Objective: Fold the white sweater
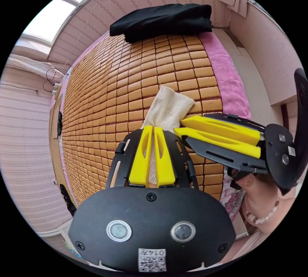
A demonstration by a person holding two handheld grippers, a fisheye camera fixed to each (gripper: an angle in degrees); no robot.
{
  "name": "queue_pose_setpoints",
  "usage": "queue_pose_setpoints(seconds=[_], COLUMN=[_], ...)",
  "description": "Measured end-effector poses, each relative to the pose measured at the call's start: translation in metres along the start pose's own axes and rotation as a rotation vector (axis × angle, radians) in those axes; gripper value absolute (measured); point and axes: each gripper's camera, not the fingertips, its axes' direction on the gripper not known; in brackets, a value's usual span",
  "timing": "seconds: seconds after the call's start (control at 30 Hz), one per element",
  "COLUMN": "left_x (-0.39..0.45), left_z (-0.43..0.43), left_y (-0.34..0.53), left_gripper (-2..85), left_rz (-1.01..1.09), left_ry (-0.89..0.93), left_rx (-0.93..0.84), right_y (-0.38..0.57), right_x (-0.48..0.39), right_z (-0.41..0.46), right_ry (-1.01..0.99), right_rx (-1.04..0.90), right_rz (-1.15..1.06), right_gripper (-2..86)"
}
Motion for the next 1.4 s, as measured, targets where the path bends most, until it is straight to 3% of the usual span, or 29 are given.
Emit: queue_pose_setpoints(seconds=[0.3, 0.47, 0.6, 0.87, 1.4], left_x=[-0.014, -0.022, -0.019, -0.018, -0.036], left_z=[0.003, -0.001, -0.007, -0.006, -0.035], left_y=[0.000, 0.007, 0.015, 0.026, 0.066], left_gripper=[-1.0, -1.0, -1.0, -1.0, -0.9], left_rz=[-0.025, -0.037, 0.007, 0.013, -0.068], left_ry=[0.096, 0.112, 0.144, 0.148, 0.142], left_rx=[0.035, 0.053, 0.070, 0.061, 0.102], right_y=[-0.013, -0.015, -0.021, -0.033, -0.049], right_x=[-0.001, 0.007, 0.000, -0.005, -0.014], right_z=[0.004, -0.018, -0.012, -0.001, -0.012], right_ry=[0.007, 0.064, 0.083, 0.052, -0.056], right_rx=[-0.030, 0.132, 0.107, 0.008, -0.052], right_rz=[-0.004, 0.079, 0.028, 0.031, 0.042], right_gripper=[1.0, 8.7, 11.8, 2.4, 0.5])
